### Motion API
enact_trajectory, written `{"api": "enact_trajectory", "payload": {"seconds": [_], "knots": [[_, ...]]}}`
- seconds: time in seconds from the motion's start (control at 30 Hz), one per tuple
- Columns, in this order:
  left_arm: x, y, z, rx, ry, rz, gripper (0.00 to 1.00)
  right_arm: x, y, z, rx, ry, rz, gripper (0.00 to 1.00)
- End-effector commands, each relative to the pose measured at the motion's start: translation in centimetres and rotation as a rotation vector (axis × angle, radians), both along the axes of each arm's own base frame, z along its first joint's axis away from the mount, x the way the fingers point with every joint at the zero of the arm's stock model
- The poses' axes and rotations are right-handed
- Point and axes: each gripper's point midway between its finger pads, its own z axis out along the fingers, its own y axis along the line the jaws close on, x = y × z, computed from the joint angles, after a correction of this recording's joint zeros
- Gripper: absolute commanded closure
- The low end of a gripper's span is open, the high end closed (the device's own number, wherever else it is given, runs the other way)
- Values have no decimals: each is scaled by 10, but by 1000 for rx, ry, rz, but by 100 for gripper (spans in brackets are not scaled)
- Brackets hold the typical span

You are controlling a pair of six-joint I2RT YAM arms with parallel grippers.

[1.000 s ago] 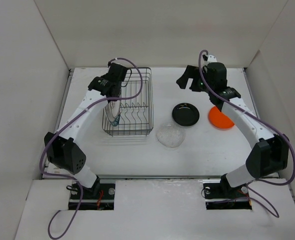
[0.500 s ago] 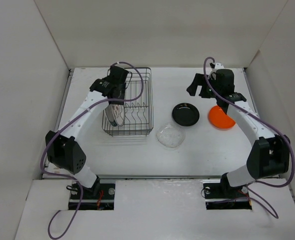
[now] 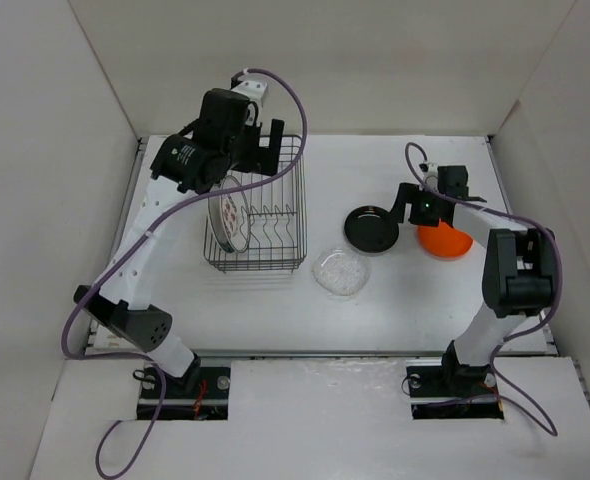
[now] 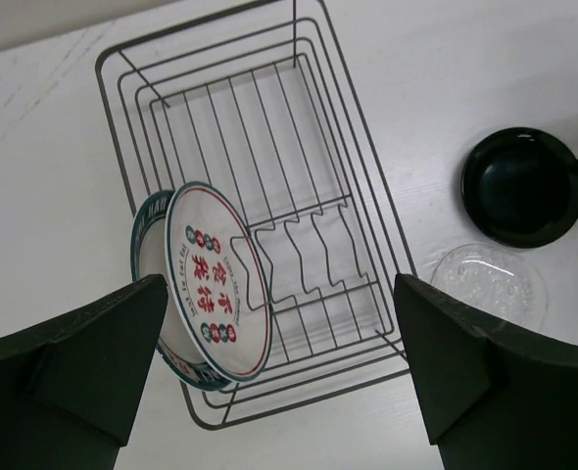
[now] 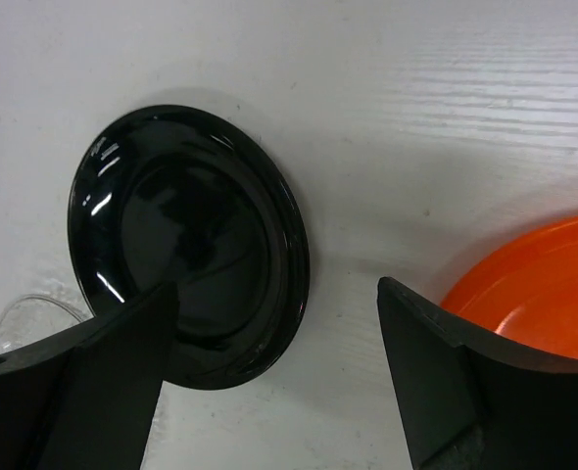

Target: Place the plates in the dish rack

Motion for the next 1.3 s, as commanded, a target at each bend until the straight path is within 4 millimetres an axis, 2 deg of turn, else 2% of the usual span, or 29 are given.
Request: {"api": "enact_trajectory", "payload": {"seconds": [0.0, 0.07, 0.27, 0.3, 0.33, 0.4, 0.57, 0.63, 0.67, 0.73, 0.77, 0.87, 0.9, 0.93, 1.03, 1.07, 1.1, 1.13, 1.2, 1.23, 1.27], "knots": [[-15, -2, 16, -7, -9, -79, 0, 18, 11, 14, 31, -65, 68, 16], [-16, -3, 11, -6, 4, -87, 0, 18, 13, 4, 39, -33, 74, 17], [-21, -1, 7, -1, 14, -87, 0, 19, 12, -14, 38, 29, 59, 30], [-22, -2, 4, -2, 25, -94, 0, 19, 10, -23, 30, 55, 51, 34], [-22, -2, 4, -2, 25, -94, 0, 16, 11, -24, 37, 66, 57, 44], [-21, 0, 4, 4, 22, -86, 0, 17, 10, -22, 30, 69, 51, 55], [-18, 1, 0, 20, 25, -83, 0, 11, 10, -25, 31, 100, 50, 65], [-15, 1, -3, 30, 33, -76, 0, 8, 9, -27, 29, 116, 38, 76], [-15, 1, -3, 30, 33, -76, 0, 9, 9, -25, 29, 116, 38, 87], [-15, 1, -3, 30, 33, -76, 0, 10, 6, -27, 19, 132, 19, 97], [-13, -3, -9, 28, 43, -85, 0, 10, 6, -27, 19, 132, 19, 100], [-12, -5, -10, 12, 48, -98, 0, 13, -5, -31, 5, 156, -53, 100], [-6, -6, -16, 7, 57, -111, 0, 16, -7, -23, 1, 147, -67, 100], [0, -4, -22, -1, 67, -106, 0, 18, -15, -24, -11, 150, -101, 100], [11, -13, -26, -12, 63, -147, 0, 31, -20, 9, -15, 63, -145, 100], [12, -17, -24, -21, 49, -168, 0, 37, -19, 24, -1, 25, -158, 100], [13, -22, -21, -40, 39, -188, 0, 45, -18, 51, 25, -52, -180, 100], [15, -36, -17, -76, 22, -257, 0, 50, -18, 67, 42, -97, -191, 100], [18, -51, -10, -122, 3, -315, 0, 55, -20, 94, 64, -187, -231, 100], [19, -58, -1, -144, -22, -354, 0, 55, -19, 119, 87, -241, -243, 100], [21, -72, -2, -181, -22, -413, 0, 54, -19, 127, 80, -261, -261, 100]]}}
